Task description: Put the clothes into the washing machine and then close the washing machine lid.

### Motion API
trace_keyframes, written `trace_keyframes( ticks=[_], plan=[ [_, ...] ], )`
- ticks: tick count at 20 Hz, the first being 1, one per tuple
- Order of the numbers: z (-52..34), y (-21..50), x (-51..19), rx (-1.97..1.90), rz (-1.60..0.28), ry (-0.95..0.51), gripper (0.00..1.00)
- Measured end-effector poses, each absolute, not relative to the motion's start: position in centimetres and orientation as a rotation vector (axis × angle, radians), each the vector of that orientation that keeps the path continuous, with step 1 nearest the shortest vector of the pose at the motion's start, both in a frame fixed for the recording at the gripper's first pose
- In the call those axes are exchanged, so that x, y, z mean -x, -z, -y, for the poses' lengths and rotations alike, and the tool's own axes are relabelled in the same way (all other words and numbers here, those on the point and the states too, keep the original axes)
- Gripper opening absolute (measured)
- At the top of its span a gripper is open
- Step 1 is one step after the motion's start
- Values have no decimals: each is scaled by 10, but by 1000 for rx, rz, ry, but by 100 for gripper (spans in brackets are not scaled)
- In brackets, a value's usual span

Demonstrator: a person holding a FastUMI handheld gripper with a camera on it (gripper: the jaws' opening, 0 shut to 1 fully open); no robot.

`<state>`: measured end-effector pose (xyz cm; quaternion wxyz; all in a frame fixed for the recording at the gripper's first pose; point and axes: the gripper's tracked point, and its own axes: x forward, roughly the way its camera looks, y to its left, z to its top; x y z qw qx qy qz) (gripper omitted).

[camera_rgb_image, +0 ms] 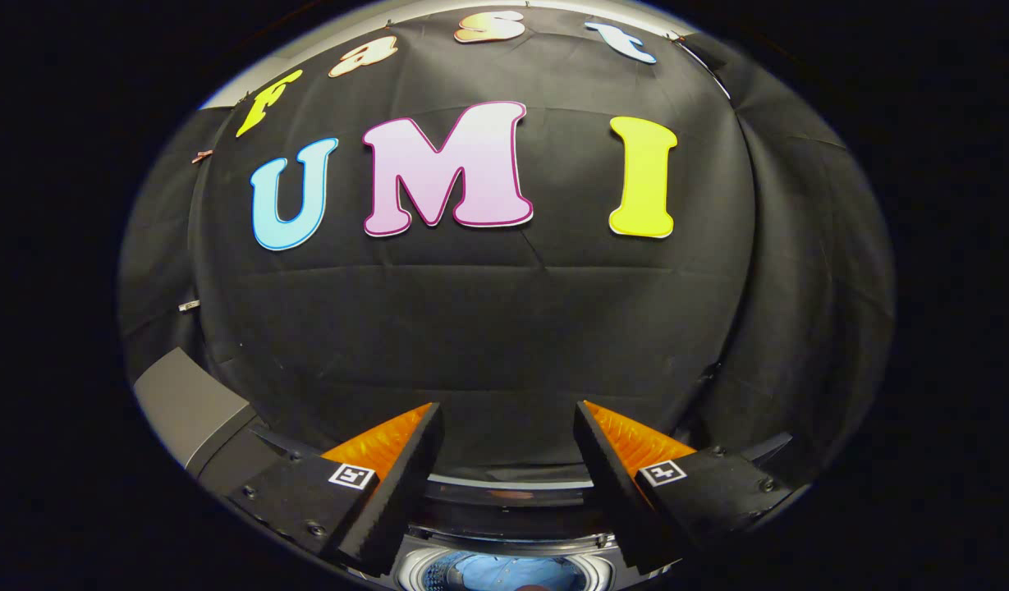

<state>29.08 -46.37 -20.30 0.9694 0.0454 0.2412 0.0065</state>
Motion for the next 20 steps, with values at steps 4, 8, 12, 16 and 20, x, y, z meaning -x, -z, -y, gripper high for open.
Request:
trace_keyframes(
  ticks=[4, 8, 12, 16, 20],
  plan=[
    [461, 200, -279, -86, -473, -21, 100],
    [462, 196, -261, -85, -461, -37, 100],
    [458, 195, -251, -86, -459, -49, 100],
    [456, 195, -241, -89, -470, -61, 100],
    [452, 198, -226, -101, -497, -78, 100]
  ],
)
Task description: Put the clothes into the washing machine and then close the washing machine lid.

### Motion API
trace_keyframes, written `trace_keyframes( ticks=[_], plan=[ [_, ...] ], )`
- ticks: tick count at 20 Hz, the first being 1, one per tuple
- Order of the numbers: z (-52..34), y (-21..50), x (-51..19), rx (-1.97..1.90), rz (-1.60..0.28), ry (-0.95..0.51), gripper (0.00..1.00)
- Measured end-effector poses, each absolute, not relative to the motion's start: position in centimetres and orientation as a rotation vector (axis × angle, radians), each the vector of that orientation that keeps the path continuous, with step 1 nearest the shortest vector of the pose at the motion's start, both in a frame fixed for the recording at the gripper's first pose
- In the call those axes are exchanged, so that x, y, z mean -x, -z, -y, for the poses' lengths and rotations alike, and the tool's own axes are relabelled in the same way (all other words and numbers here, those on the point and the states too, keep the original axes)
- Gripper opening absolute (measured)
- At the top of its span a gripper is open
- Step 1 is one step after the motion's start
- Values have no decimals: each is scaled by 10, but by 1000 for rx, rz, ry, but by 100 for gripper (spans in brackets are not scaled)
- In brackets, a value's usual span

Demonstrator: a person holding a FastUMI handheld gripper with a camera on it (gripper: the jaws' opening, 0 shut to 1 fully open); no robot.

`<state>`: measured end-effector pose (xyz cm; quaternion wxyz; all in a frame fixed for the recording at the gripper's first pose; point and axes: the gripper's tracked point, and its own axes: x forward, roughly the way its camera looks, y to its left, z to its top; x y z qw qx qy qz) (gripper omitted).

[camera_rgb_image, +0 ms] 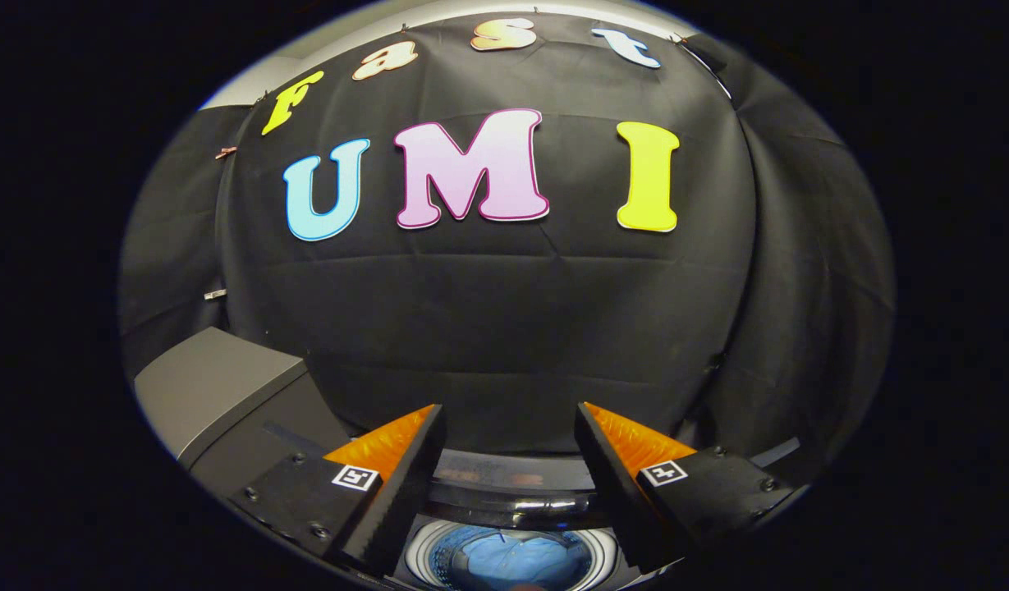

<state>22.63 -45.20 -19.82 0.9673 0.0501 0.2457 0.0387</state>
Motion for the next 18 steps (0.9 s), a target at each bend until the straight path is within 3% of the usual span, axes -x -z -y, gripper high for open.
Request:
trace_keyframes(
  ticks=[18],
  plan=[
    [447, 213, -190, -90, -553, -122, 99]
  ],
)
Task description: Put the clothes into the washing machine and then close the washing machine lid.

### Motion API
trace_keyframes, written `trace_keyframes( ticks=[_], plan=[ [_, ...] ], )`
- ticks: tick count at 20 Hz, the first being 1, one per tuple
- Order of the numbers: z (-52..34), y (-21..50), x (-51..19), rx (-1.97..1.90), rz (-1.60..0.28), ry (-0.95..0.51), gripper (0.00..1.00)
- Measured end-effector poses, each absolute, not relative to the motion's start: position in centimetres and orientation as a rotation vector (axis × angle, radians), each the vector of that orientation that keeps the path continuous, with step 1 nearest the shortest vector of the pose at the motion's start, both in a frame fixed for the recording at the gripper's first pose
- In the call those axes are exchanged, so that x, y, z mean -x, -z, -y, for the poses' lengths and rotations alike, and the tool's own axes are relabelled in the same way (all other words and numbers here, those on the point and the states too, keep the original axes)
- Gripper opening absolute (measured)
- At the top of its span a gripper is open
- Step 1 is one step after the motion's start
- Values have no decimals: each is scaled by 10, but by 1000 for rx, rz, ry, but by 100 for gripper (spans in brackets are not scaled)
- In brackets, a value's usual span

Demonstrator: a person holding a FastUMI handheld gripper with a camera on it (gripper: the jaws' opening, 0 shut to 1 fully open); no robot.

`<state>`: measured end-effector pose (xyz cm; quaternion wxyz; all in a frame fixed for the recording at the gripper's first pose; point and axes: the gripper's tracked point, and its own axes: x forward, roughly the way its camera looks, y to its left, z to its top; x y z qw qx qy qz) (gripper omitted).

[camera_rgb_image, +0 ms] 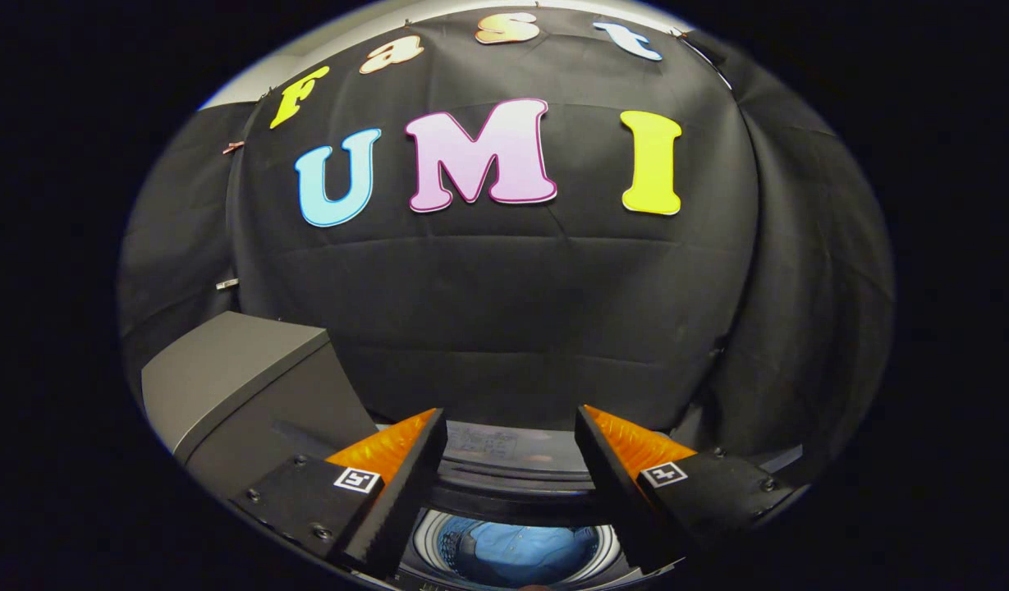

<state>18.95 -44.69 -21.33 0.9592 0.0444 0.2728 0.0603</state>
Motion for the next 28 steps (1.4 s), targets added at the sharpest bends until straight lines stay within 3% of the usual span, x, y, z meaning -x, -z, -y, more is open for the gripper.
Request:
trace_keyframes(
  ticks=[4, 11, 23, 28],
  plan=[
    [438, 236, -173, -85, -667, -145, 99],
    [412, 217, -188, -89, -639, -146, 99],
    [306, 21, -187, -70, -174, -153, 99],
    [278, 15, -159, -120, -182, -105, 98]
  ],
)
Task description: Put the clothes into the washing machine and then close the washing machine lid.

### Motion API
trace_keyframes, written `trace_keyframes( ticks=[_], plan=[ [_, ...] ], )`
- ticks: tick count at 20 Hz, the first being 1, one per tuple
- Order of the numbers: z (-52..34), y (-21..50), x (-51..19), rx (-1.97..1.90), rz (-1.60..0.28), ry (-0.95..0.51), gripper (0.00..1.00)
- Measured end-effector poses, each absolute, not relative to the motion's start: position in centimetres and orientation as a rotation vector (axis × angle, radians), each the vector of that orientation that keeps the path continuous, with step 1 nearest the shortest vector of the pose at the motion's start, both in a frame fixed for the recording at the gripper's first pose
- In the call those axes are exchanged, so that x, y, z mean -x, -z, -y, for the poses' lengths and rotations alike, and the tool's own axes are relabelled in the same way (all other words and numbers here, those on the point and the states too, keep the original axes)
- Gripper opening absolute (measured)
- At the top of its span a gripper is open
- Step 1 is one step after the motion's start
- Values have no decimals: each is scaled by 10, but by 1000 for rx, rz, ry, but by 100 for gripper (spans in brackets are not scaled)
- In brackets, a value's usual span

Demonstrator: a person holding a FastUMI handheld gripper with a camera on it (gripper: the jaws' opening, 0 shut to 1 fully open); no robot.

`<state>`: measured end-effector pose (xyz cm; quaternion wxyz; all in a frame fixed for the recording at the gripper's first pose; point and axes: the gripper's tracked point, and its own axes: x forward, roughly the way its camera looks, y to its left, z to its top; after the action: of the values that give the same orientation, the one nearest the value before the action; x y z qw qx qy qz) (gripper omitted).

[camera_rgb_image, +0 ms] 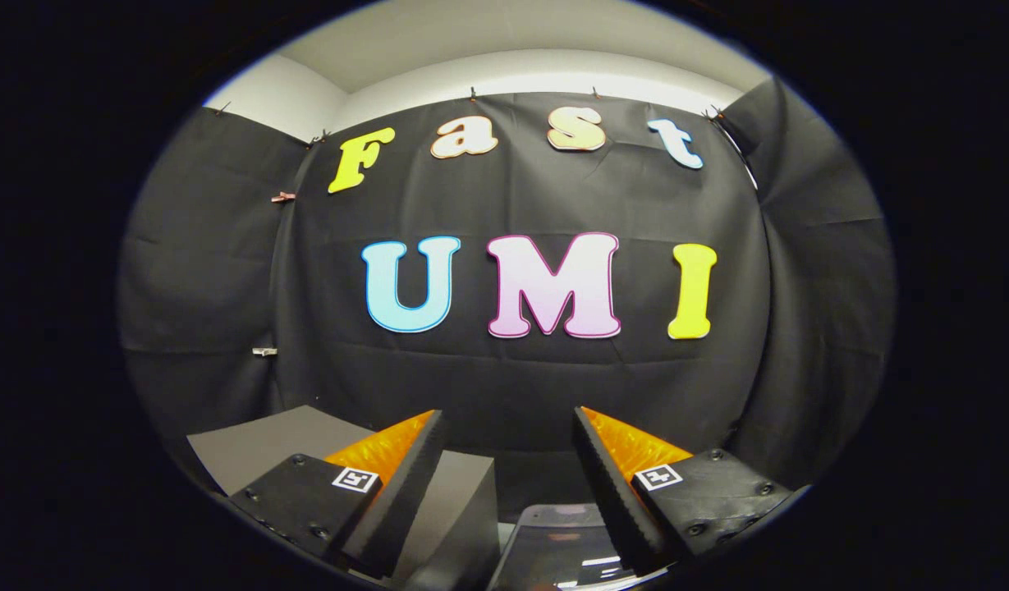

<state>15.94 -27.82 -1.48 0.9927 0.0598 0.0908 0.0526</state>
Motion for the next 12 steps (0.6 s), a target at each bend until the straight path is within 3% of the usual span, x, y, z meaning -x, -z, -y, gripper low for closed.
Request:
trace_keyframes(
  ticks=[12],
  plan=[
    [243, 10, -124, -133, -186, -59, 98]
  ],
)
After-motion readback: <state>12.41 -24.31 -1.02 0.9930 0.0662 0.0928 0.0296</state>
